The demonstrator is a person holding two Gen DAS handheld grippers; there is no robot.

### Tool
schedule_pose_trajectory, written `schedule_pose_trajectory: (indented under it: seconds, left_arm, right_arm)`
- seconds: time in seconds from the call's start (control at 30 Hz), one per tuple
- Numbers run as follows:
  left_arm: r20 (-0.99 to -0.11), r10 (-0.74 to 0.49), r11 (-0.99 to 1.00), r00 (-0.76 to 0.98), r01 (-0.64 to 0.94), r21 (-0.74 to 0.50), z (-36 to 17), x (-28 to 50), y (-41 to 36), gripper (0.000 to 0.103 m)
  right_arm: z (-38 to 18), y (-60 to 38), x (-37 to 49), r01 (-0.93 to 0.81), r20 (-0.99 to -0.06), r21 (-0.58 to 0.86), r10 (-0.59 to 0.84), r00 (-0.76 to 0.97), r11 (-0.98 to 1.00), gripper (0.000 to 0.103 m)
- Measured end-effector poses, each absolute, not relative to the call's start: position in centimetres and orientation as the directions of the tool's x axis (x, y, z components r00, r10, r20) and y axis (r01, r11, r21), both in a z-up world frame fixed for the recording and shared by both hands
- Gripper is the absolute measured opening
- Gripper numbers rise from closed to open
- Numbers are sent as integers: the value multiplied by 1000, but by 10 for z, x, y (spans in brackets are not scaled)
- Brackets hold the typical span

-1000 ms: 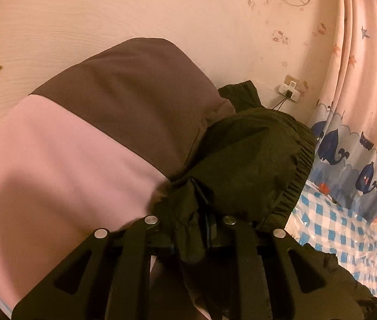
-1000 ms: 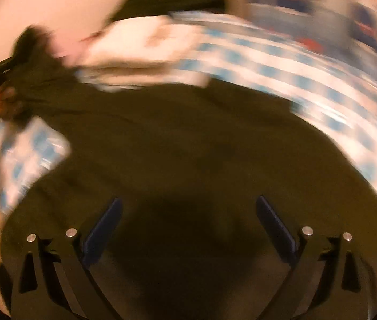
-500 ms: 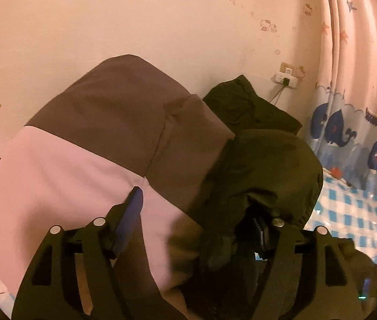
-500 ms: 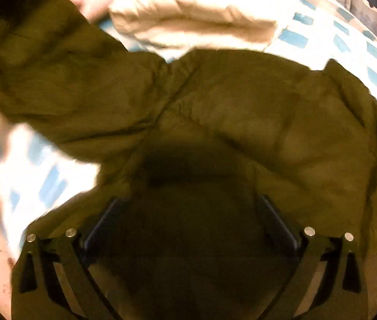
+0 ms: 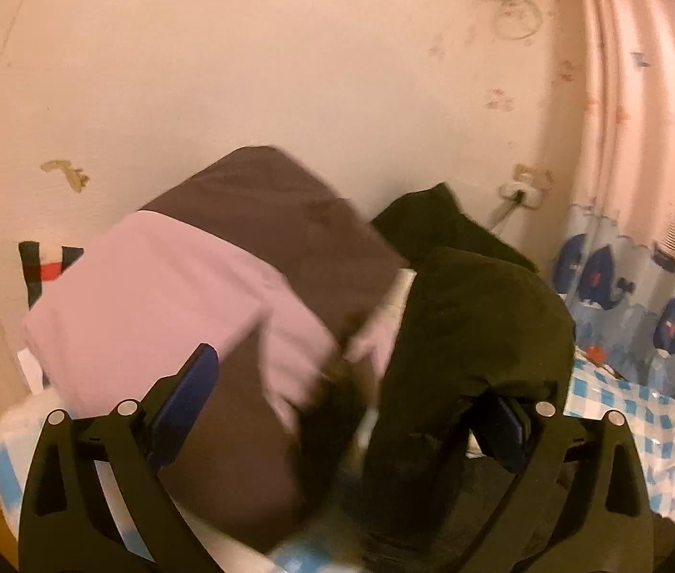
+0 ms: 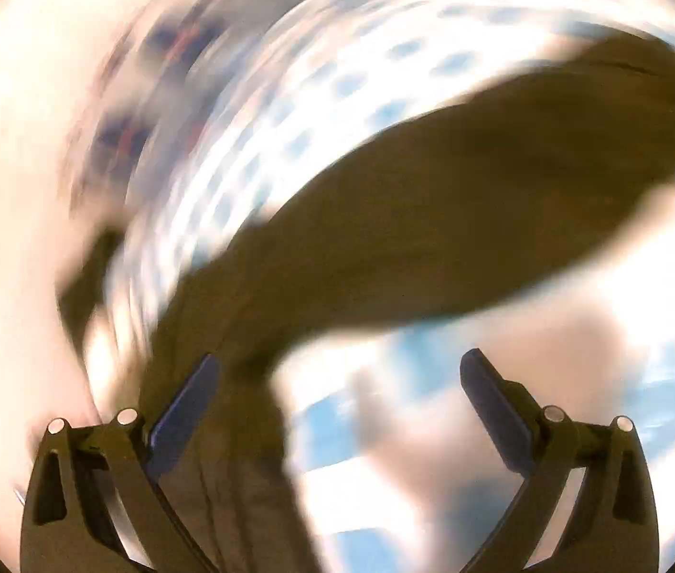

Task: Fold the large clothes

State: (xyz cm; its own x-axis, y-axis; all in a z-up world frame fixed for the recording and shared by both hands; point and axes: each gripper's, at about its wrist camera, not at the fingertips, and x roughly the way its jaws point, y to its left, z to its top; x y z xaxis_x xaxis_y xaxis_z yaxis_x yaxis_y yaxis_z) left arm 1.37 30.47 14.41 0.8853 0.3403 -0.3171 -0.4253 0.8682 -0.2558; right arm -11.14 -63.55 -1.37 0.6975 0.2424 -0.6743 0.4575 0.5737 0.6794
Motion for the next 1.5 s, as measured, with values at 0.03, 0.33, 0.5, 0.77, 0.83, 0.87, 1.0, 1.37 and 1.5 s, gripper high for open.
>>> schedule_pose_trajectory:
  seconds: [0.03,0.33,0.5,0.77,0.83,0.87,1.0,1.37,1.5]
  left_arm:
    - [-308,316,880,897,-398,-258,140,10,285,95]
    - [-489,-95,945,867,-76,-319,52,67,97,95]
    - [-582,-165,982,796,77,-172,13,74,25,95]
    - [-575,-161,984,802,85,-156,-2,67,18,95]
    - [-560,-128,990,818,74,-118,2,67,18,95]
    - [-553,-118,992,825,69,-108,2,65,19,95]
    - [-535,-99,994,839,56,-96,8,65,23,95]
    - [-515,-63,979,855,-47,-198,21,71,86,95]
    - [-541,-46,928,840,-165,-335,17,75,135,95]
  right_arm:
    - [-16,-665,-131,502,-676,675,180,715,540,98]
    - [-50,-761,-155,521,-579,779,79,812,348,98]
    - [-39,-760,-119,486,-589,737,93,803,469,98]
    - [-30,-737,-88,430,-539,739,72,839,518,7]
    - [-9,-724,-82,393,-508,726,55,860,565,7]
    - [9,-714,-79,368,-489,705,40,871,606,7]
    - [71,-668,-53,266,-424,639,42,905,722,7]
    - [181,-414,95,-203,-308,517,402,862,831,7]
    - [168,-305,142,-318,-352,485,515,782,814,7]
